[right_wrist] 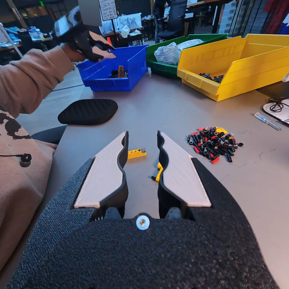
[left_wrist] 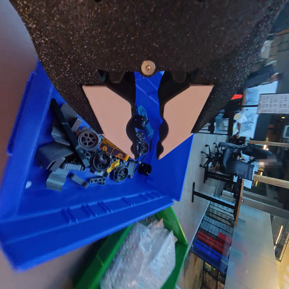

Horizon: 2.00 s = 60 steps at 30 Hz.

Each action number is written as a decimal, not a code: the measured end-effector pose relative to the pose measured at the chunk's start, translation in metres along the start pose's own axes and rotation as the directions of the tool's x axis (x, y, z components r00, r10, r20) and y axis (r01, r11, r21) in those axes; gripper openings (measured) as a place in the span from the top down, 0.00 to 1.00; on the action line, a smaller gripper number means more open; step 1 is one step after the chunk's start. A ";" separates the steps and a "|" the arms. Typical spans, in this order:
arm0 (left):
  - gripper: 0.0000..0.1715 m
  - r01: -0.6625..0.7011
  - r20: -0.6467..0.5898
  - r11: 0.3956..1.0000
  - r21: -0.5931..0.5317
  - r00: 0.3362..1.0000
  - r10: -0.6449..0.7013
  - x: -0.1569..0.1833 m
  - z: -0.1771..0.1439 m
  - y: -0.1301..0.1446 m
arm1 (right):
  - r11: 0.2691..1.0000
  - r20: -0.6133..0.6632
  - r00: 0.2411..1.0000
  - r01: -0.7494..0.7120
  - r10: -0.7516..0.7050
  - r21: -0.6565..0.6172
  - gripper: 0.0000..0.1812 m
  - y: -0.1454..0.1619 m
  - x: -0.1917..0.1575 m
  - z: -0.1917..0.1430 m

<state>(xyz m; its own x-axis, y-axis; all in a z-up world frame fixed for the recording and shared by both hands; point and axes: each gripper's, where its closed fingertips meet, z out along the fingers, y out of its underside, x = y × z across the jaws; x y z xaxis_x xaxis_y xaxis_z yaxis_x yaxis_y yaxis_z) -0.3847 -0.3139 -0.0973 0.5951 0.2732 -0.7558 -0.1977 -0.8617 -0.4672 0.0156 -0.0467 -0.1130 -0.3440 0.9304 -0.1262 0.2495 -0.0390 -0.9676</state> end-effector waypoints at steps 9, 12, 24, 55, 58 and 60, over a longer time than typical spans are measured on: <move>0.86 0.427 -0.385 0.832 0.355 0.877 -0.286 0.028 -0.059 -0.114 | 1.000 0.006 1.000 -0.009 0.009 -0.008 0.80 0.003 0.000 0.002; 0.85 0.477 -0.629 0.780 0.404 0.765 -0.142 0.091 -0.082 -0.171 | 1.000 -0.005 1.000 -0.004 0.004 -0.020 0.80 0.005 0.003 0.002; 0.83 0.224 -0.823 0.793 0.566 0.204 0.530 0.337 -0.138 -0.267 | 0.978 -0.098 0.987 0.111 -0.129 -0.175 0.80 0.029 0.019 0.001; 0.82 0.723 -0.967 0.647 0.241 0.127 0.219 0.288 -0.135 -0.311 | 0.953 -0.382 0.873 0.279 -0.303 -0.119 0.96 -0.006 0.051 -0.006; 0.83 0.776 -0.972 0.617 0.131 -0.022 0.234 0.286 -0.157 -0.322 | 0.930 -0.426 0.830 0.354 -0.359 -0.094 0.96 -0.018 0.048 -0.008; 0.85 0.783 -0.969 0.613 0.100 -0.064 0.238 0.290 -0.169 -0.327 | 0.910 -0.447 0.800 0.406 -0.399 -0.086 0.96 -0.025 0.044 -0.007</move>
<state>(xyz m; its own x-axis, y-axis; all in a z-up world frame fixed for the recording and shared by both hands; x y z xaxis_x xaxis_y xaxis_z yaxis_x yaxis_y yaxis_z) -0.0161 -0.0246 -0.0860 0.6698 -0.6372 0.3813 0.2674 -0.2720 -0.9244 0.0005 -0.0028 -0.0929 0.0301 0.9233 0.3830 0.1655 0.3732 -0.9129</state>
